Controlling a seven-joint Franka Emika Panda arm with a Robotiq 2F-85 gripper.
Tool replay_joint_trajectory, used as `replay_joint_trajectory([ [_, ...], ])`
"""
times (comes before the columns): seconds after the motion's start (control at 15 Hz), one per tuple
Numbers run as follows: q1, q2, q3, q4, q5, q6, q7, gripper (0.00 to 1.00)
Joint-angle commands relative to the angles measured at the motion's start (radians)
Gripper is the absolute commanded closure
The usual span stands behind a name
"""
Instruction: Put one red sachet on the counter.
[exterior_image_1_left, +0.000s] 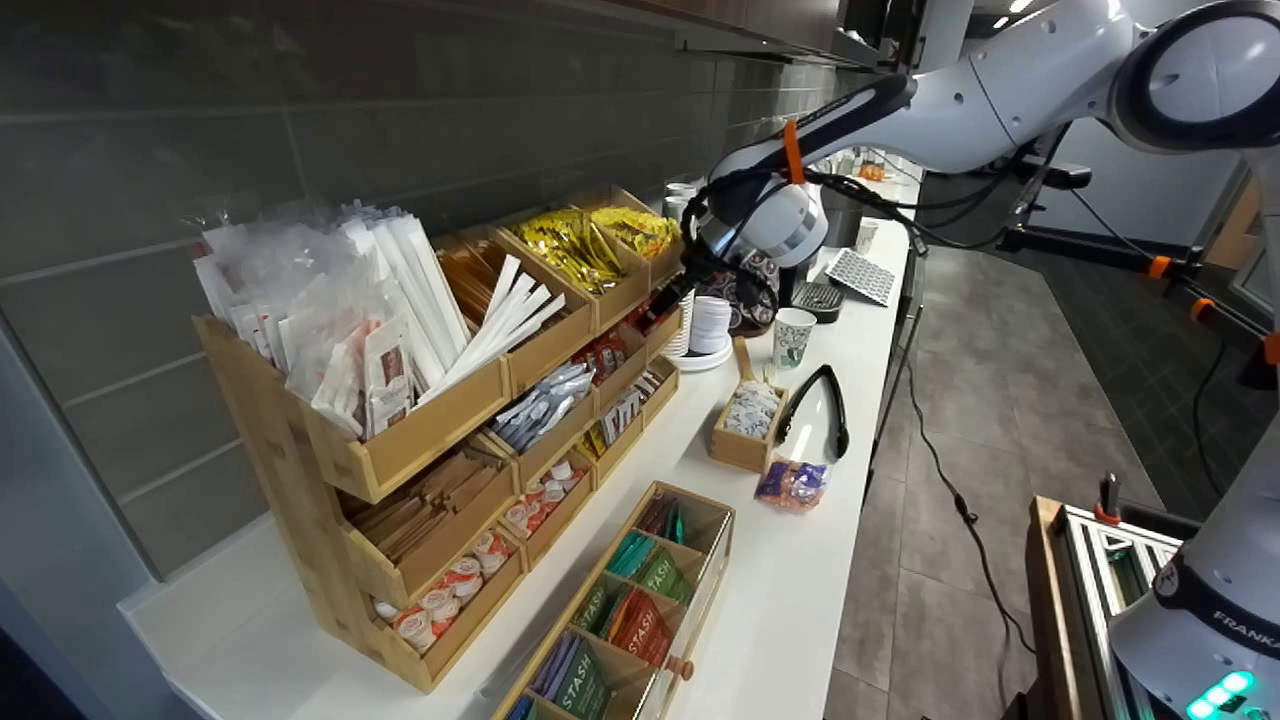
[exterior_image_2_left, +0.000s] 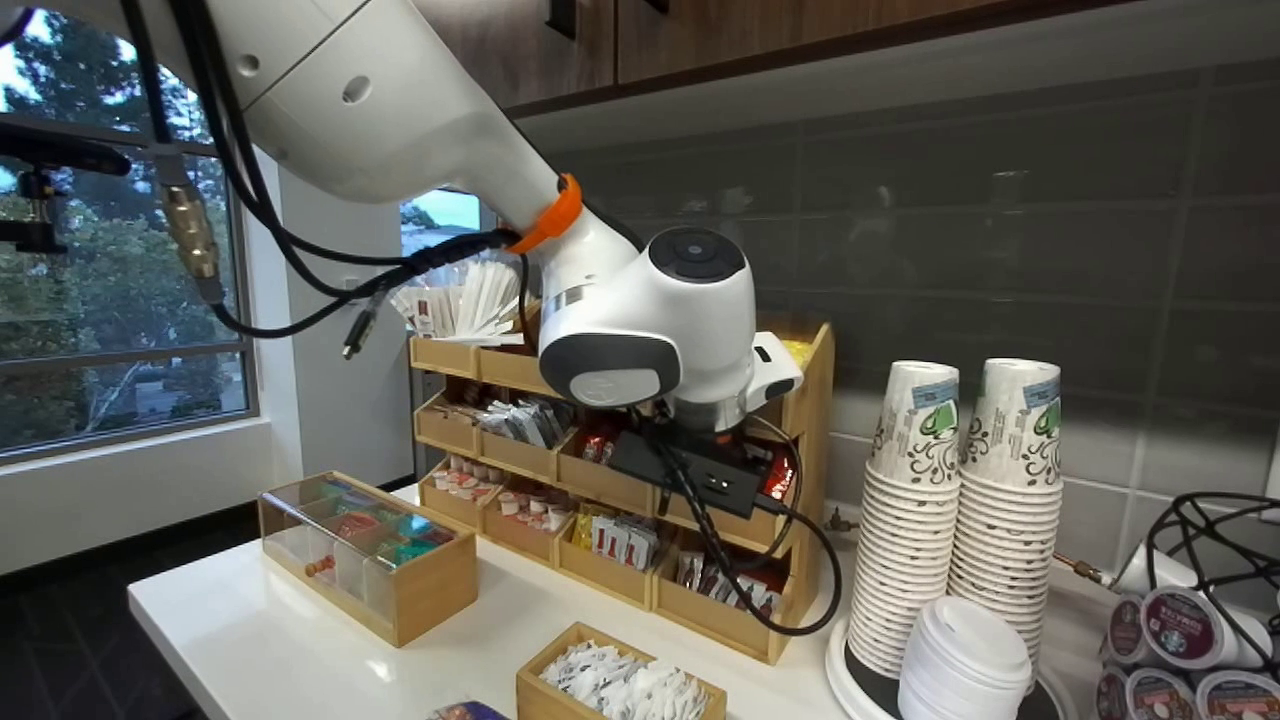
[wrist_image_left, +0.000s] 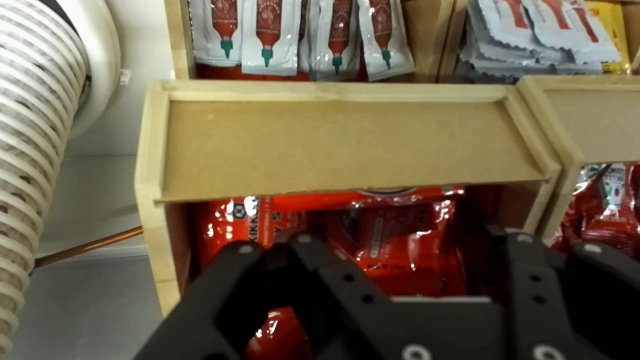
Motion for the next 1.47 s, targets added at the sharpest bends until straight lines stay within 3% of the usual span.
replay_joint_trajectory([
  [0.0, 0.001, 0.022, 0.008, 0.021, 0.007, 0.024, -0.017, 0.54],
  [0.13, 0.0, 0.022, 0.009, 0.024, 0.009, 0.022, -0.018, 0.59],
  [0.27, -0.001, 0.02, 0.01, 0.026, 0.011, 0.021, -0.018, 0.55],
  [0.47, -0.003, 0.018, 0.011, 0.026, 0.012, 0.02, -0.019, 0.58],
  [0.87, -0.005, 0.016, 0.013, 0.026, 0.014, 0.018, -0.02, 0.87],
  [1.0, -0.006, 0.012, 0.015, 0.024, 0.017, 0.016, -0.022, 0.82],
  [1.33, -0.015, -0.002, 0.025, 0.016, 0.027, 0.01, -0.03, 0.9],
  [1.4, -0.018, -0.007, 0.029, 0.014, 0.031, 0.009, -0.033, 0.96],
])
